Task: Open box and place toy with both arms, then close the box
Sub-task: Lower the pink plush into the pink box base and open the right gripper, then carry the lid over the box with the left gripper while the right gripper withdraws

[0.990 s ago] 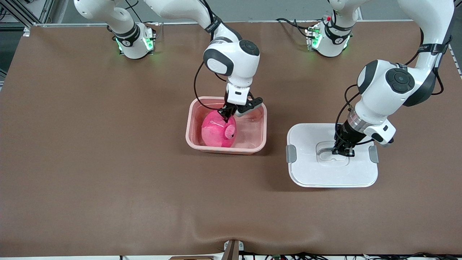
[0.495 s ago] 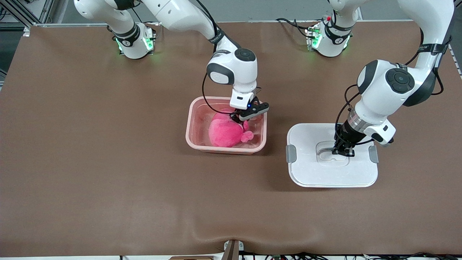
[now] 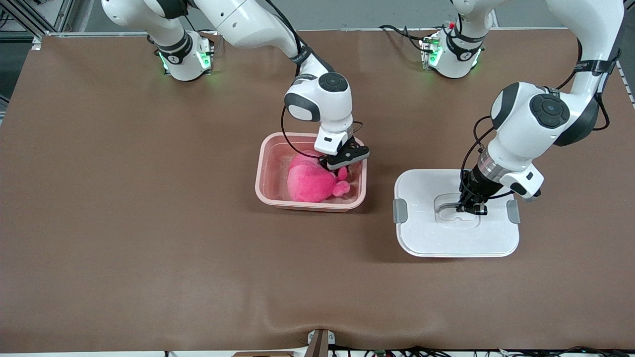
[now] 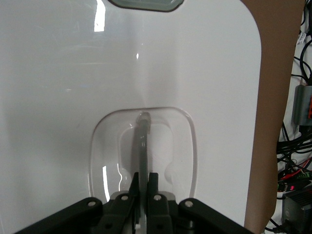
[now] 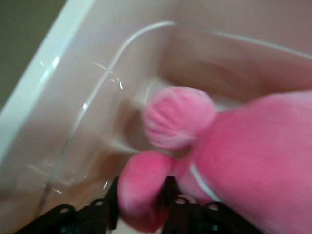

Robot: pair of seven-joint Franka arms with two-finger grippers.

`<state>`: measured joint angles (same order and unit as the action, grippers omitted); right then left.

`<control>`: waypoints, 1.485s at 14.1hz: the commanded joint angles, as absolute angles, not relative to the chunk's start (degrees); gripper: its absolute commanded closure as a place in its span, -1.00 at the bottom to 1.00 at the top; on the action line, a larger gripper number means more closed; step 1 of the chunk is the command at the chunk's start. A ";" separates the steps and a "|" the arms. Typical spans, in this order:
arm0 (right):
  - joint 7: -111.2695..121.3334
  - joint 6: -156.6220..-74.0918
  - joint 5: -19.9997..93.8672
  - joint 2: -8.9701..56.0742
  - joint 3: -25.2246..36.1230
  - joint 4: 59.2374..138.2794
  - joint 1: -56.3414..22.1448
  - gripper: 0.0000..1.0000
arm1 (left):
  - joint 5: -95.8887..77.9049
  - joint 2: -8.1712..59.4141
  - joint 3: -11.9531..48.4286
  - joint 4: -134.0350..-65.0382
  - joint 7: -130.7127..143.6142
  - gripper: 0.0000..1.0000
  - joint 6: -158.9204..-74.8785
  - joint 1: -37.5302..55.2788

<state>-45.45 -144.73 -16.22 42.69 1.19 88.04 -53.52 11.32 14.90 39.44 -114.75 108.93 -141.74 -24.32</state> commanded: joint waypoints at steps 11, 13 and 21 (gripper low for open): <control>-45.62 -137.83 -15.21 31.91 1.14 88.07 -53.00 -1.00 | 10.28 13.27 40.43 -116.19 107.23 1.00 -142.65 -25.58; -45.70 -134.93 -15.21 29.54 1.23 88.42 -52.82 -1.00 | 10.20 13.27 40.43 -116.19 107.23 1.00 -142.65 -25.58; -39.67 -132.45 -15.12 17.24 1.23 97.72 -41.94 -1.00 | 10.28 13.27 42.79 -115.75 107.31 1.00 -142.65 -25.22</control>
